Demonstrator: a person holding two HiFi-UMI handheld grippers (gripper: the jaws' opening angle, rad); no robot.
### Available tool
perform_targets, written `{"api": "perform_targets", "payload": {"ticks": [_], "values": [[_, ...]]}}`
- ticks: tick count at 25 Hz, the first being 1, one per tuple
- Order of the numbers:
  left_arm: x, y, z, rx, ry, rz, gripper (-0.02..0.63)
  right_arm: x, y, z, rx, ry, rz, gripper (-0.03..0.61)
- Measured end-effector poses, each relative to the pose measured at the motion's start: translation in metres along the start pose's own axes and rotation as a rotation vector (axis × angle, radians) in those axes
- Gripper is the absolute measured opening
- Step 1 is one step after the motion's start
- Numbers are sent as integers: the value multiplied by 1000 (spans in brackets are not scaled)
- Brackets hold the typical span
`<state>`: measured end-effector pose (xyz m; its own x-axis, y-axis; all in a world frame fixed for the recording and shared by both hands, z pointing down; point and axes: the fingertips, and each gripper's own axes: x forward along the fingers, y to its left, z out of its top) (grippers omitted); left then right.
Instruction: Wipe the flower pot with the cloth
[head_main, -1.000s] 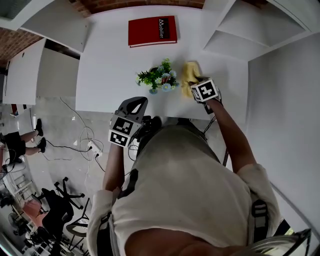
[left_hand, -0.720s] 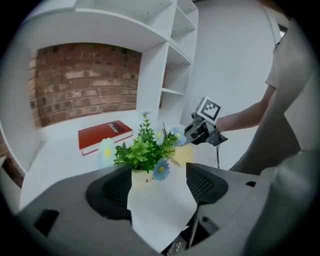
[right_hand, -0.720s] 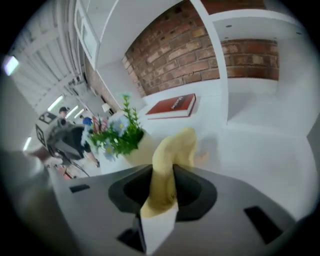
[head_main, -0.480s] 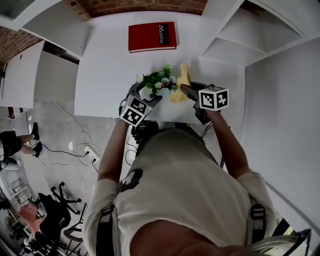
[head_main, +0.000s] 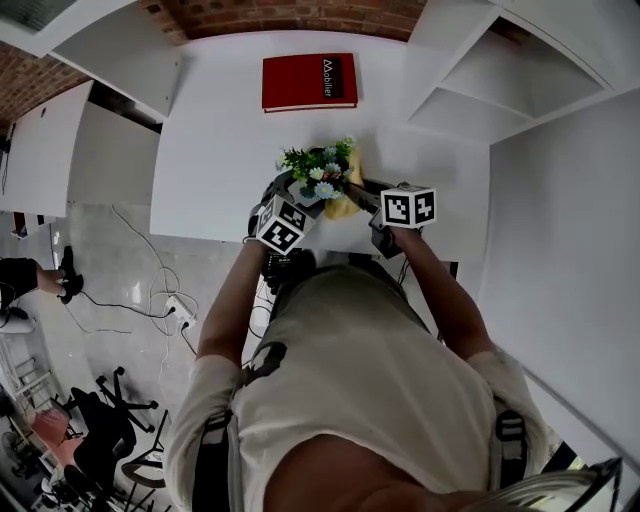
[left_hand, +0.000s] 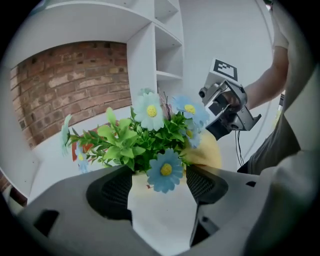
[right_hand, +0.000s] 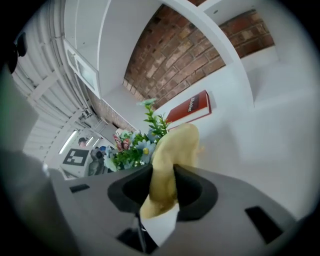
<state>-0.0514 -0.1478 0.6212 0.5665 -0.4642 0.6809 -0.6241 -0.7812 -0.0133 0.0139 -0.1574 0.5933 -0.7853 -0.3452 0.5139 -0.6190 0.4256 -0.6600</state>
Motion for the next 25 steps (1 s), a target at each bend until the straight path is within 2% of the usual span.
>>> {"api": "perform_targets", "payload": {"ticks": [3, 7, 11, 13, 15, 17, 21, 25], "values": [[0, -2, -1, 18, -6, 8, 333, 10, -11, -15, 42, 25, -23, 132], [-2, -10, -1, 30, -10, -7, 331, 21, -31, -49, 76, 133, -110, 132], [-10, -10, 2, -29, -38, -12, 333, 19, -37, -61, 118, 147, -126, 132], [-15, -1, 5, -60, -52, -6, 333, 14, -38, -61, 112, 152, -129, 132], [-12, 4, 5, -50, -33, -22, 333, 6, -36, -54, 103, 135, -125, 133], [-5, 6, 2, -33, -23, -33, 333, -1, -25, -40, 95, 92, -100, 133], [0, 6, -2, -61, -21, -42, 333, -6, -1, -10, 52, 32, -48, 135], [6, -20, -14, -6, 49, -116, 322, 5, -8, -17, 38, 56, -73, 135]]}}
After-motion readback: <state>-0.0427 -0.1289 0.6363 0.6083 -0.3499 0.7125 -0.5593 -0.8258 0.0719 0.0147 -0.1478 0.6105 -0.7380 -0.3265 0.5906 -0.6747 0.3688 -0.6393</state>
